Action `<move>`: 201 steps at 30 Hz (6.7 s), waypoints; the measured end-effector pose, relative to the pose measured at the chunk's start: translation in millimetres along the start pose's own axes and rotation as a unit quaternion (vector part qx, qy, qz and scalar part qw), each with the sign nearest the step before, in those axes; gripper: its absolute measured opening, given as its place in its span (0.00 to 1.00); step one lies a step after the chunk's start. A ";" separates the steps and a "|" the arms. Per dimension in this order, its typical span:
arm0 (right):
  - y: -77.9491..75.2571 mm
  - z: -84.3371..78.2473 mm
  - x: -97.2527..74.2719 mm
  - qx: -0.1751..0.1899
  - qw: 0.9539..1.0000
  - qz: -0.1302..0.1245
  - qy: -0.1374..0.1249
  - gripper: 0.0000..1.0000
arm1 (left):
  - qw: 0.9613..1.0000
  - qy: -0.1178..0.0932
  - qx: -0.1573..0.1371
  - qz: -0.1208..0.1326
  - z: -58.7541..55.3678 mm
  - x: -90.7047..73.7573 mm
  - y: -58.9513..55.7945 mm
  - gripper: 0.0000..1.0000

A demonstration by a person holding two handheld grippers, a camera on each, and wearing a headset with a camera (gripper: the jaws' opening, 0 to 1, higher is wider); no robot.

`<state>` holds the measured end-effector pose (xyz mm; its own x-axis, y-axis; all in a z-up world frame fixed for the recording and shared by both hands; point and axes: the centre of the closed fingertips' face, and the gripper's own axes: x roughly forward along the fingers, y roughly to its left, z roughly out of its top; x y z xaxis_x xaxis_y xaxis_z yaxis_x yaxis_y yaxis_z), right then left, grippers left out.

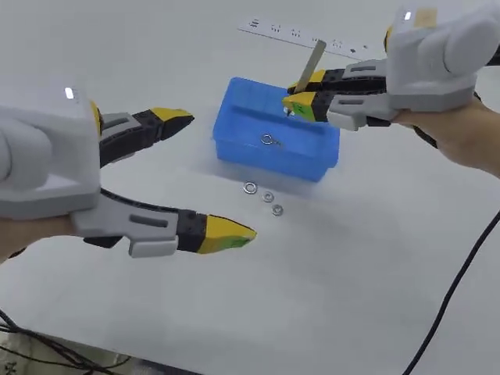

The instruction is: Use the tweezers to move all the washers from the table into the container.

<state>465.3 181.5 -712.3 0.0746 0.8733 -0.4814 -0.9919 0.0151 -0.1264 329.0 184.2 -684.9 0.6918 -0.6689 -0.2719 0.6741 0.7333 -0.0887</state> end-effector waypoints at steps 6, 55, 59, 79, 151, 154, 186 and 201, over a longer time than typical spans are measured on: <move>-5.8 -25.4 19.6 0.031 0.999 0.002 0.014 0.10 | 1.000 0.009 -0.013 0.021 -8.7 -10.0 7.9 0.99; 22.1 -8.1 3.9 -0.010 0.999 0.027 0.021 0.09 | 0.998 -0.068 0.002 -0.016 55.3 71.1 59.2 0.78; 25.4 -6.8 3.5 -0.017 0.999 0.033 0.022 0.09 | 0.997 -0.055 0.030 -0.048 57.8 85.6 51.6 0.65; 34.3 -9.9 6.2 -0.027 0.998 0.053 0.033 0.09 | 0.991 -0.064 0.031 -0.115 74.9 87.1 42.3 0.17; 49.8 -24.8 -89.8 0.103 0.991 -0.082 -0.009 0.75 | 0.977 -0.059 0.176 -0.107 94.1 35.7 25.3 0.05; 61.0 -26.6 -90.2 0.106 0.992 -0.072 -0.009 0.84 | 0.977 -0.064 0.174 -0.104 92.5 30.6 23.0 0.05; 126.0 -65.3 -76.7 0.106 0.994 0.007 0.033 1.00 | 0.985 -0.034 0.120 -0.123 32.4 40.0 -7.1 0.05; 127.6 -69.6 -73.5 0.121 0.992 0.012 0.030 0.97 | 0.984 -0.033 0.115 -0.130 28.1 53.6 -4.0 0.05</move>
<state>340.4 85.3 -753.4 0.0501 0.8447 -0.5329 -0.9885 0.1180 0.0941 370.7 142.1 -672.2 0.4975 -0.8426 -0.2060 0.8666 0.4935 0.0744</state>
